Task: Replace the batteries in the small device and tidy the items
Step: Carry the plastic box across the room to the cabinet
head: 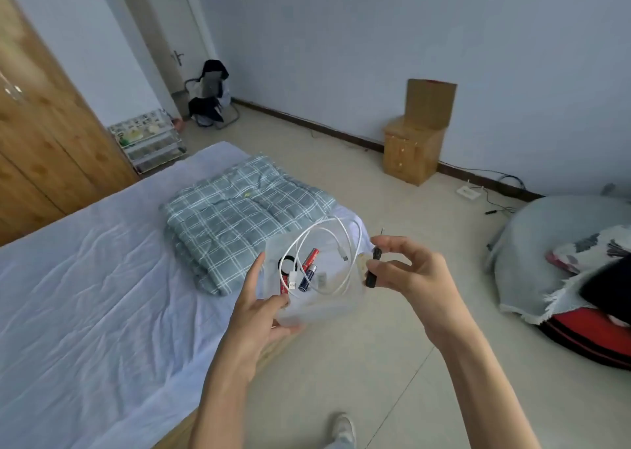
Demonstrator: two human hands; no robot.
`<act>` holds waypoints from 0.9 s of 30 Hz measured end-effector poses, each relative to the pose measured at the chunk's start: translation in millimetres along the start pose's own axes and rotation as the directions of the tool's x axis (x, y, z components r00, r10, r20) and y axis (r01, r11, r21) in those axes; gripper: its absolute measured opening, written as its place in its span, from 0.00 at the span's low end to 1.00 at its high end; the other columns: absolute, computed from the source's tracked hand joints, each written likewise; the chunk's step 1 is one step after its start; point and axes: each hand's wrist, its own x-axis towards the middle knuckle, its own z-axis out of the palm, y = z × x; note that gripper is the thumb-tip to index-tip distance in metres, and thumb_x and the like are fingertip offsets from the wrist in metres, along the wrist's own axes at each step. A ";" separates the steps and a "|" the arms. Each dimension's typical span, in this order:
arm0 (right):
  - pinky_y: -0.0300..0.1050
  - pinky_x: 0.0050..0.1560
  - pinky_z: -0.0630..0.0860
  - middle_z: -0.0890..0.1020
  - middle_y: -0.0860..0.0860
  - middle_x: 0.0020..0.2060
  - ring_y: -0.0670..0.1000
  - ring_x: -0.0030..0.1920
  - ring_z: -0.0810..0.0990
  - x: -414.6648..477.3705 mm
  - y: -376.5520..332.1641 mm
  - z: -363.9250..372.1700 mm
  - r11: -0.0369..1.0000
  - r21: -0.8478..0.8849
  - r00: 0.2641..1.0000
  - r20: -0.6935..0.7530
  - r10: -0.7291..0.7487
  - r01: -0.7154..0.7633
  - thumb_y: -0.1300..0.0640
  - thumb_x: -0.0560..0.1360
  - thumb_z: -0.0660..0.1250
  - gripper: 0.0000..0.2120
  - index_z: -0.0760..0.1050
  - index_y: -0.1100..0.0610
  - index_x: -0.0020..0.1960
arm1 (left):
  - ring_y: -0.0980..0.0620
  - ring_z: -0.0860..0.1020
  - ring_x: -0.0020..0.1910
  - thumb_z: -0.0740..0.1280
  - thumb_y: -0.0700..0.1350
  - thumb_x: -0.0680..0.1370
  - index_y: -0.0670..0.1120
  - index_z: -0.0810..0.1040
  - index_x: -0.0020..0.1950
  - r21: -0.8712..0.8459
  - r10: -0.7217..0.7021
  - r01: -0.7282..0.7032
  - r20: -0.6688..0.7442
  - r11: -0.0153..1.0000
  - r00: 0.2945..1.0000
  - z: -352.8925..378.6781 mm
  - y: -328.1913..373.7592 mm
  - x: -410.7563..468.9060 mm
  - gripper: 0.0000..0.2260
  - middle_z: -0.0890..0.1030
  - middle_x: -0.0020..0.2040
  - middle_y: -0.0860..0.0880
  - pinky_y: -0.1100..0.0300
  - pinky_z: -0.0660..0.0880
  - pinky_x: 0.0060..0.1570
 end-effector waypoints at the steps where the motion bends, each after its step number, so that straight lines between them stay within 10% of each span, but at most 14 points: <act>1: 0.66 0.73 0.74 0.86 0.61 0.58 0.62 0.47 0.90 12.9 -0.4 -8.9 1.000 -0.001 1.000 -0.031 -0.003 0.003 0.62 0.76 0.78 0.14 0.85 0.50 0.59 | 0.28 0.78 0.66 0.69 0.35 0.82 0.78 0.69 0.73 0.008 -0.002 0.002 0.024 1.000 1.000 11.6 4.4 18.4 0.37 0.79 0.55 0.43 0.42 0.87 0.50; 8: 0.69 0.73 0.74 0.87 0.56 0.50 0.61 0.45 0.90 122.6 -10.8 -46.3 0.999 -0.007 0.977 -0.211 -0.041 0.040 0.63 0.75 0.78 0.14 0.85 0.51 0.58 | 0.39 0.87 0.55 0.68 0.36 0.82 0.77 0.69 0.74 0.079 0.003 -0.015 0.160 0.997 0.987 78.6 56.0 148.4 0.36 0.82 0.56 0.36 0.40 0.87 0.52; 19: 0.66 0.68 0.79 0.87 0.60 0.56 0.61 0.43 0.90 298.5 -52.9 -63.8 0.996 0.007 0.932 -0.353 -0.078 0.086 0.67 0.76 0.77 0.12 0.85 0.56 0.57 | 0.45 0.88 0.57 0.72 0.41 0.82 0.77 0.71 0.73 0.067 0.053 -0.078 0.314 0.995 0.948 140.1 145.5 327.9 0.33 0.75 0.77 0.50 0.47 0.87 0.45; 27: 0.69 0.66 0.79 0.86 0.55 0.50 0.60 0.42 0.90 390.6 -41.5 -77.8 0.999 -0.004 0.929 -0.367 -0.037 0.038 0.67 0.76 0.77 0.13 0.85 0.57 0.59 | 0.51 0.89 0.49 0.72 0.44 0.82 0.78 0.69 0.70 0.067 0.039 -0.066 0.347 0.996 0.937 168.2 162.0 414.0 0.30 0.79 0.70 0.51 0.49 0.87 0.43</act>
